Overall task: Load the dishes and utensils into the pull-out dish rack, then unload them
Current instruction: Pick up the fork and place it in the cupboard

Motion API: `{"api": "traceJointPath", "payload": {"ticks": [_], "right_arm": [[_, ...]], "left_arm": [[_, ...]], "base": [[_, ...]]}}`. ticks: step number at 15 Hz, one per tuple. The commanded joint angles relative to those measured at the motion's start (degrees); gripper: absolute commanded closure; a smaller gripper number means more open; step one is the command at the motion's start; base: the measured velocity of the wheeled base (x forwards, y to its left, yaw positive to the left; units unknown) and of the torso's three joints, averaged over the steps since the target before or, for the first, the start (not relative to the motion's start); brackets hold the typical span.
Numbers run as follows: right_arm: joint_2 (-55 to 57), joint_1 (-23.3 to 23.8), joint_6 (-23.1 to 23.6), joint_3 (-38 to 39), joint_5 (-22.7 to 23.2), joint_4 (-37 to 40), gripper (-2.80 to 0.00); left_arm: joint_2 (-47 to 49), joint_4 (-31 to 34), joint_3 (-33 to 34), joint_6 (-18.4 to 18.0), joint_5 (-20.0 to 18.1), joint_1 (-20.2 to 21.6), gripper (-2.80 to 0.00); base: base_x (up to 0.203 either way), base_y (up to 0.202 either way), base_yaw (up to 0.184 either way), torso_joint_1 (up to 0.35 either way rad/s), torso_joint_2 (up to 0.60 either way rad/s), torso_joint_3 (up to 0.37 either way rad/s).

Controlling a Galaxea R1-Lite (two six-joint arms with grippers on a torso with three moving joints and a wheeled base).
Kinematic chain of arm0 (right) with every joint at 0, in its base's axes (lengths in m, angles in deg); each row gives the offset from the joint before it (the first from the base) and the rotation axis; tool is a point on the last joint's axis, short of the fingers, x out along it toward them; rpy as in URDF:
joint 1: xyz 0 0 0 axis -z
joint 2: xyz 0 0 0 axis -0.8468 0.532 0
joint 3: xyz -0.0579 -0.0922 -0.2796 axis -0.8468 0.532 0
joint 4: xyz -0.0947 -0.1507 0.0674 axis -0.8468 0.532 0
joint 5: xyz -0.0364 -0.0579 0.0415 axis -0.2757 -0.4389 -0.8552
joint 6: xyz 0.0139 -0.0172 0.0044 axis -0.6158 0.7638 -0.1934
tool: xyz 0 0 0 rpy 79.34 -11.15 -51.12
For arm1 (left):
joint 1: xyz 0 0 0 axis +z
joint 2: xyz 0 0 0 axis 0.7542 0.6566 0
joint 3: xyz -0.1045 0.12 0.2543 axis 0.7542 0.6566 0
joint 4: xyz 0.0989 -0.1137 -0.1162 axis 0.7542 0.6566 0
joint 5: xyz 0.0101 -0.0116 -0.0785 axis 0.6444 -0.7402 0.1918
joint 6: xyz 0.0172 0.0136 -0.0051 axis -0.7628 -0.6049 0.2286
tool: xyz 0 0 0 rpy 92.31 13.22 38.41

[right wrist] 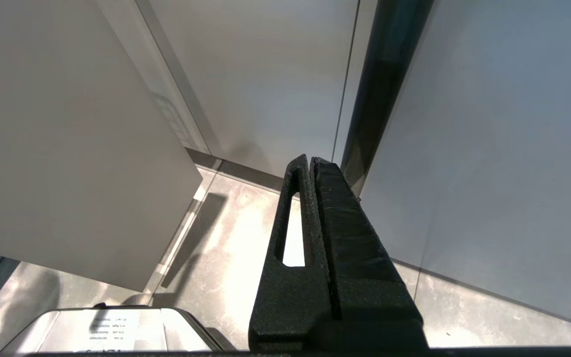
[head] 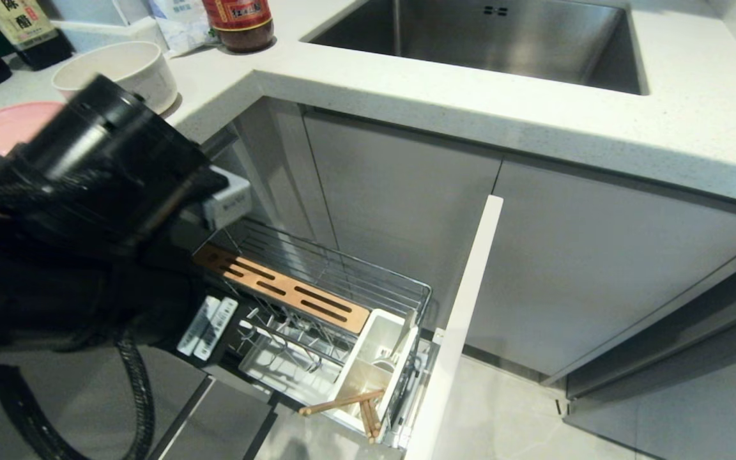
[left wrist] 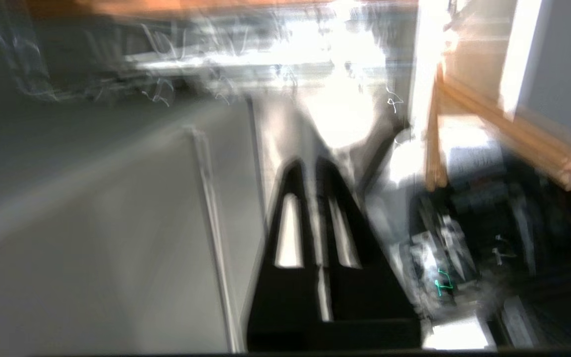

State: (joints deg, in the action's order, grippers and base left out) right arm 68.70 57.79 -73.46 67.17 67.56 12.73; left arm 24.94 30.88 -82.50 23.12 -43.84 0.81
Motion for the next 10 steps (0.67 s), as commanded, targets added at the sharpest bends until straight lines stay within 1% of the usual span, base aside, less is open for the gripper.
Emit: {"api": "traceJointPath", "payload": {"ticks": [1, 2, 4, 5, 7, 8, 10], "right_arm": [[0.0, 0.0, 0.0, 0.0, 0.0, 0.0, 0.0], [0.0, 0.0, 0.0, 0.0, 0.0, 0.0, 0.0], [0.0, 0.0, 0.0, 0.0, 0.0, 0.0, 0.0], [0.0, 0.0, 0.0, 0.0, 0.0, 0.0, 0.0], [0.0, 0.0, 0.0, 0.0, 0.0, 0.0, 0.0], [0.0, 0.0, 0.0, 0.0, 0.0, 0.0, 0.0], [0.0, 0.0, 0.0, 0.0, 0.0, 0.0, 0.0]], "left_arm": [[-6.0, -1.7, -1.1, -0.1, 0.7, 2.3, 0.0], [-7.9, -4.3, -1.8, -0.5, 0.9, 4.8, 0.0], [-11.9, -11.8, -2.6, -3.1, 0.4, 9.1, 0.0], [-13.8, -15.4, -2.7, -4.7, -1.2, 12.0, 0.0], [-17.9, -20.7, -3.1, -7.2, -7.0, 18.1, 0.0], [-19.1, -21.6, -3.6, -7.6, -9.5, 21.6, 0.0], [-21.6, -22.1, -5.3, -8.0, -15.6, 30.1, 0.0]], "base": [[0.0, 0.0, 0.0, 0.0, 0.0, 0.0], [0.0, 0.0, 0.0, 0.0, 0.0, 0.0], [0.0, 0.0, 0.0, 0.0, 0.0, 0.0], [0.0, 0.0, 0.0, 0.0, 0.0, 0.0], [0.0, 0.0, 0.0, 0.0, 0.0, 0.0], [0.0, 0.0, 0.0, 0.0, 0.0, 0.0], [0.0, 0.0, 0.0, 0.0, 0.0, 0.0]]}}
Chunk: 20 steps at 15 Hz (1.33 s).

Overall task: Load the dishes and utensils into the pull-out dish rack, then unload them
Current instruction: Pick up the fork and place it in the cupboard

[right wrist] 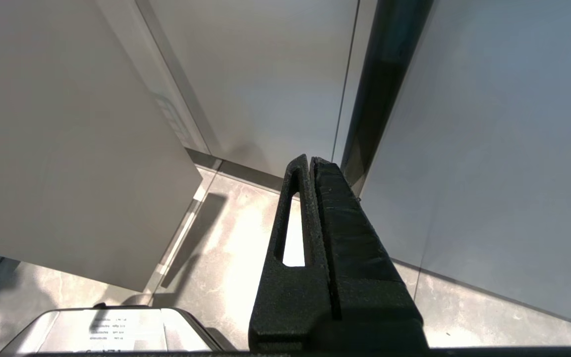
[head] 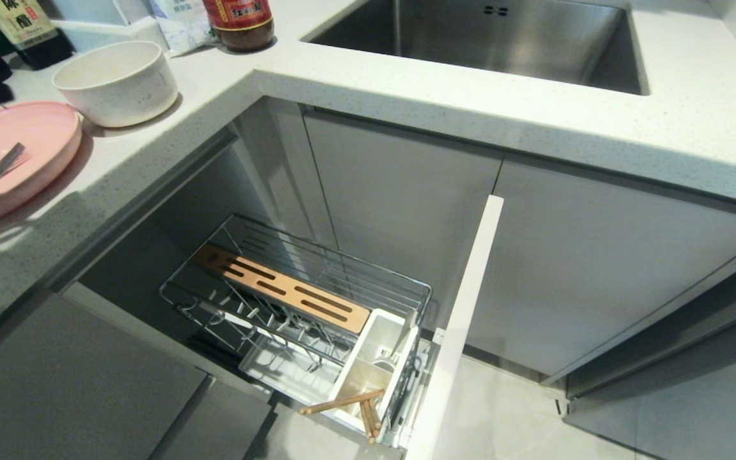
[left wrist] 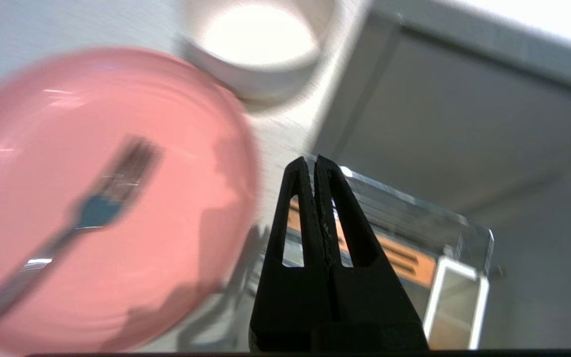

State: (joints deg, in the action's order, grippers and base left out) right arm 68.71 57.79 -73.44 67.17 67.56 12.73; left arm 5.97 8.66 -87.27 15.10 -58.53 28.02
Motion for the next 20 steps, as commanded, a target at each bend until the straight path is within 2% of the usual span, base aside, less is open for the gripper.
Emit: {"api": "traceJointPath", "payload": {"ticks": [1, 5, 7, 9, 11, 15, 17, 18, 20], "right_arm": [[0.0, 0.0, 0.0, 0.0, 0.0, 0.0, 0.0], [0.0, 0.0, 0.0, 0.0, 0.0, 0.0, 0.0], [0.0, 0.0, 0.0, 0.0, 0.0, 0.0, 0.0], [0.0, 0.0, 0.0, 0.0, 0.0, 0.0, 0.0], [0.0, 0.0, 0.0, 0.0, 0.0, 0.0, 0.0], [0.0, 0.0, 0.0, 0.0, 0.0, 0.0, 0.0], [0.0, 0.0, 0.0, 0.0, 0.0, 0.0, 0.0], [0.0, 0.0, 0.0, 0.0, 0.0, 0.0, 0.0], [0.0, 0.0, 0.0, 0.0, 0.0, 0.0, 0.0]], "left_arm": [[-3.6, 0.0, -1.3, 0.0, -3.7, 7.7, 0.0], [-5.4, -0.3, -3.8, -0.7, -11.9, 29.6, 0.0], [-5.8, 0.1, -4.6, -1.7, -14.9, 36.1, 0.0], [-5.5, 3.7, -6.5, -2.3, -17.9, 43.6, 0.0], [-4.6, 9.6, -9.9, -2.6, -24.2, 51.1, 0.0], [0.0, 15.0, -14.0, -4.1, -35.2, 61.9, 0.0], [2.7, 19.3, -17.2, -6.1, -39.9, 65.7, 0.0], [3.6, 20.8, -18.1, -7.3, -42.0, 68.4, 0.0], [4.6, 21.6, -18.4, -10.3, -48.5, 75.0, 0.0]], "base": [[0.0, 0.0, 0.0, 0.0, 0.0, 0.0], [0.0, 0.0, 0.0, 0.0, 0.0, 0.0], [0.0, 0.0, 0.0, 0.0, 0.0, 0.0], [0.0, 0.0, 0.0, 0.0, 0.0, 0.0], [0.0, 0.0, 0.0, 0.0, 0.0, 0.0], [0.0, 0.0, 0.0, 0.0, 0.0, 0.0], [0.0, 0.0, 0.0, 0.0, 0.0, 0.0], [0.0, 0.0, 0.0, 0.0, 0.0, 0.0], [0.0, 0.0, 0.0, 0.0, 0.0, 0.0]]}}
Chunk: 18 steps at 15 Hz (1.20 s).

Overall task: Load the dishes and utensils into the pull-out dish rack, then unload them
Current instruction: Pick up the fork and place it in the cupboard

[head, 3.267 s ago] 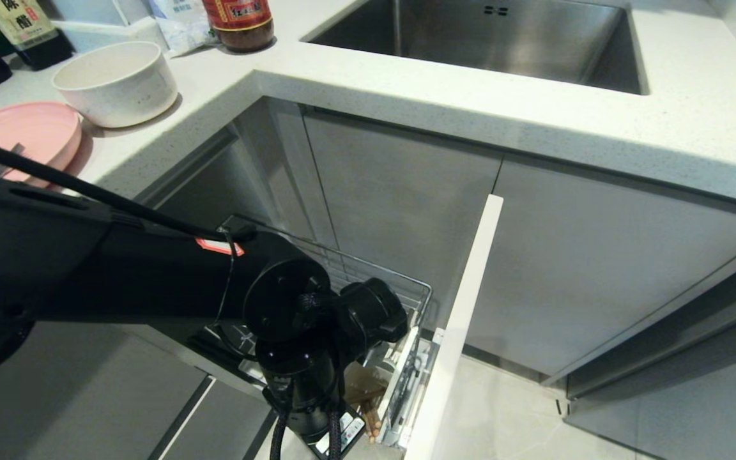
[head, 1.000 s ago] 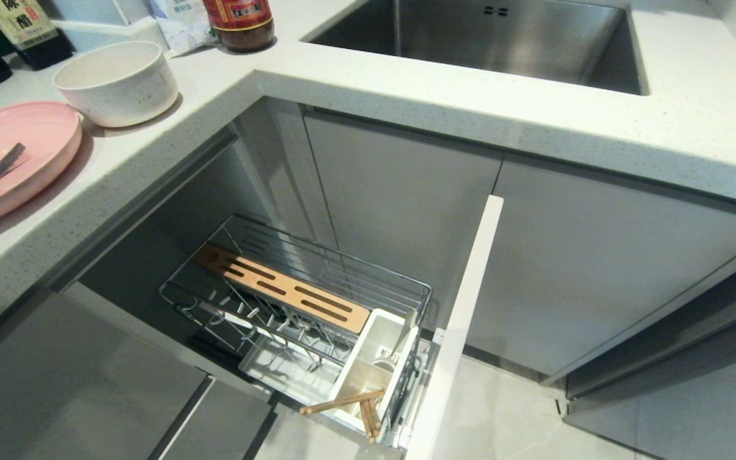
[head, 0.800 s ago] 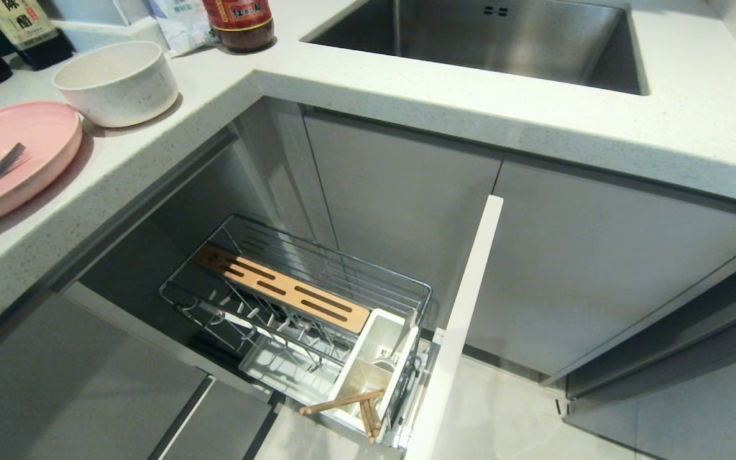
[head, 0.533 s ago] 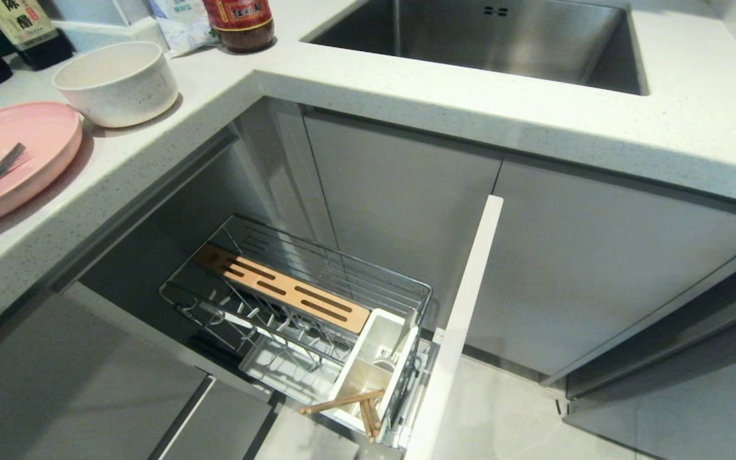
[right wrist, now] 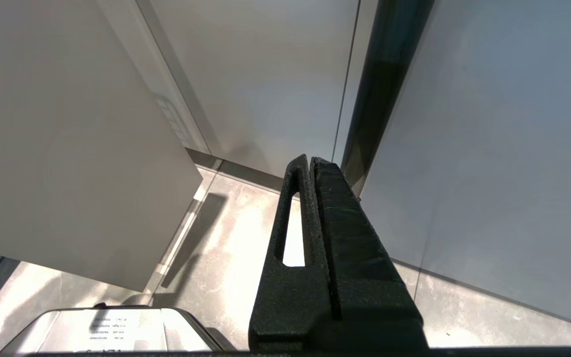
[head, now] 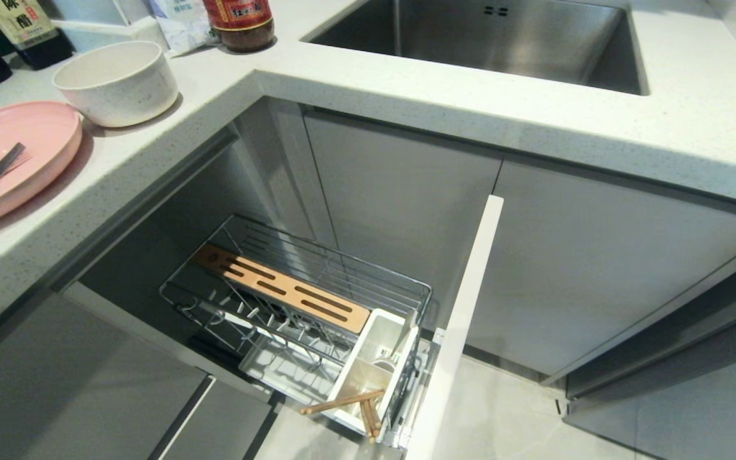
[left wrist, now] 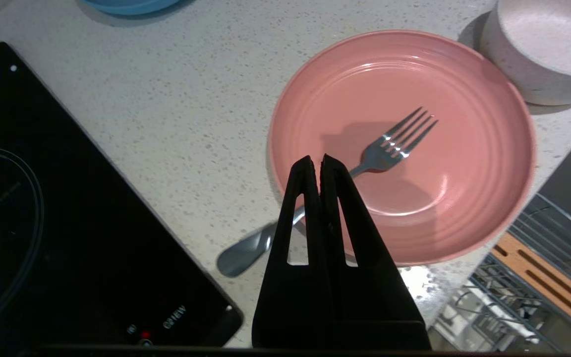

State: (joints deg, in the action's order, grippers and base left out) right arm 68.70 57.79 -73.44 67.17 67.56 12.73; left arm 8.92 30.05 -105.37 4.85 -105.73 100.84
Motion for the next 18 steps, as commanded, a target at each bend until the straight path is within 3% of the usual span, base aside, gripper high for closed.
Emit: {"api": "traceJointPath", "payload": {"ticks": [1, 3, 5, 7, 8, 9, 11, 15, 18], "right_arm": [[0.0, 0.0, 0.0, 0.0, 0.0, 0.0, 0.0], [0.0, 0.0, 0.0, 0.0, 0.0, 0.0, 0.0], [0.0, 0.0, 0.0, 0.0, 0.0, 0.0, 0.0], [0.0, 0.0, 0.0, 0.0, 0.0, 0.0, 0.0], [0.0, 0.0, -0.1, 0.0, 0.0, 0.0, 0.0], [0.0, 0.0, -0.1, 0.0, 0.0, 0.0, 0.0], [0.0, 0.0, 0.0, 0.0, 0.0, 0.0, 0.0], [0.0, 0.0, 0.0, 0.0, 0.0, 0.0, 0.0], [0.0, 0.0, 0.0, 0.0, 0.0, 0.0, 0.0]], "left_arm": [[2.3, 0.3, -0.2, -1.9, -5.0, 5.9, 0.0], [4.8, 0.2, 0.4, -8.0, -10.2, 9.3, 0.0], [6.2, -0.1, 1.2, -11.1, -11.2, 9.4, 0.0], [6.6, 0.6, 1.5, -14.3, -19.8, 11.8, 0.0], [6.7, 2.0, 1.6, -17.9, -24.6, 13.5, 0.0], [6.8, 4.2, 1.3, -20.3, -26.7, 14.7, 0.0], [8.0, 4.6, 1.1, -21.0, -30.2, 14.7, 0.0], [10.0, 4.6, 1.0, -21.3, -31.8, 13.4, 0.0], [10.5, 4.8, 2.6, -22.4, -31.8, 9.0, 0.0]], "base": [[0.0, 0.0, 0.0, 0.0, 0.0, 0.0], [0.0, 0.0, 0.0, 0.0, 0.0, 0.0], [0.0, 0.0, 0.0, 0.0, 0.0, 0.0], [0.0, 0.0, 0.0, 0.0, 0.0, 0.0], [0.0, 0.0, 0.0, 0.0, 0.0, 0.0], [0.0, 0.0, 0.0, 0.0, 0.0, 0.0], [0.0, 0.0, 0.0, 0.0, 0.0, 0.0], [0.0, 0.0, 0.0, 0.0, 0.0, 0.0], [0.0, 0.0, 0.0, 0.0, 0.0, 0.0]]}}
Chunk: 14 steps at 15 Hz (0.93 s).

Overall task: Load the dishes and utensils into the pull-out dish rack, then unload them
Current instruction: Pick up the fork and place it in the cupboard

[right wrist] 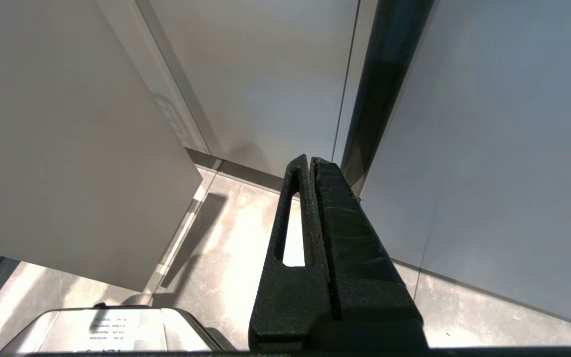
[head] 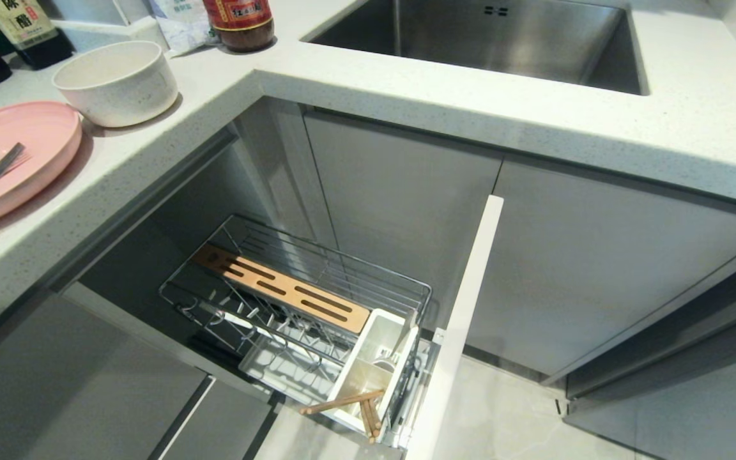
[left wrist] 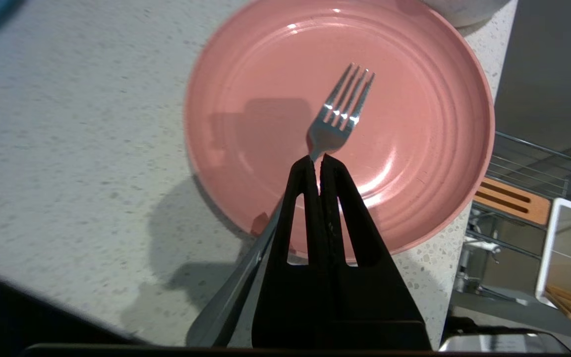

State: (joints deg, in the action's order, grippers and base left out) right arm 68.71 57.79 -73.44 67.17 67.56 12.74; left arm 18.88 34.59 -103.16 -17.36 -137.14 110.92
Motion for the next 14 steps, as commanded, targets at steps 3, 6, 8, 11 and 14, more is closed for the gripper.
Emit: {"api": "traceJointPath", "payload": {"ticks": [3, 6, 8, 11, 14], "right_arm": [[0.0, 0.0, 0.0, 0.0, 0.0, 0.0, 0.0], [0.0, 0.0, 0.0, 0.0, 0.0, 0.0, 0.0], [0.0, 0.0, -0.1, 0.0, 0.0, 0.0, 0.0], [0.0, 0.0, 0.0, 0.0, 0.0, 0.0, 0.0], [0.0, 0.0, 0.0, 0.0, 0.0, 0.0, 0.0]], "left_arm": [[-0.5, 0.4, 2.4, -0.3, -0.1, -2.1, 0.0], [-2.3, 0.1, 5.4, -0.3, 0.0, -2.2, 0.0], [-2.3, 0.0, 5.4, -0.3, 0.5, -2.7, -2.8], [-2.9, 0.3, 6.7, -0.3, 0.5, -2.7, -2.8], [-3.5, 0.3, 9.2, -0.3, 0.5, -2.7, -2.8]], "base": [[0.0, 0.0, 0.0, 0.0, 0.0, 0.0], [0.0, 0.0, 0.0, 0.0, 0.0, 0.0], [0.0, 0.0, 0.0, 0.0, 0.0, 0.0], [0.0, 0.0, 0.0, 0.0, 0.0, 0.0], [0.0, 0.0, 0.0, 0.0, 0.0, 0.0]]}}
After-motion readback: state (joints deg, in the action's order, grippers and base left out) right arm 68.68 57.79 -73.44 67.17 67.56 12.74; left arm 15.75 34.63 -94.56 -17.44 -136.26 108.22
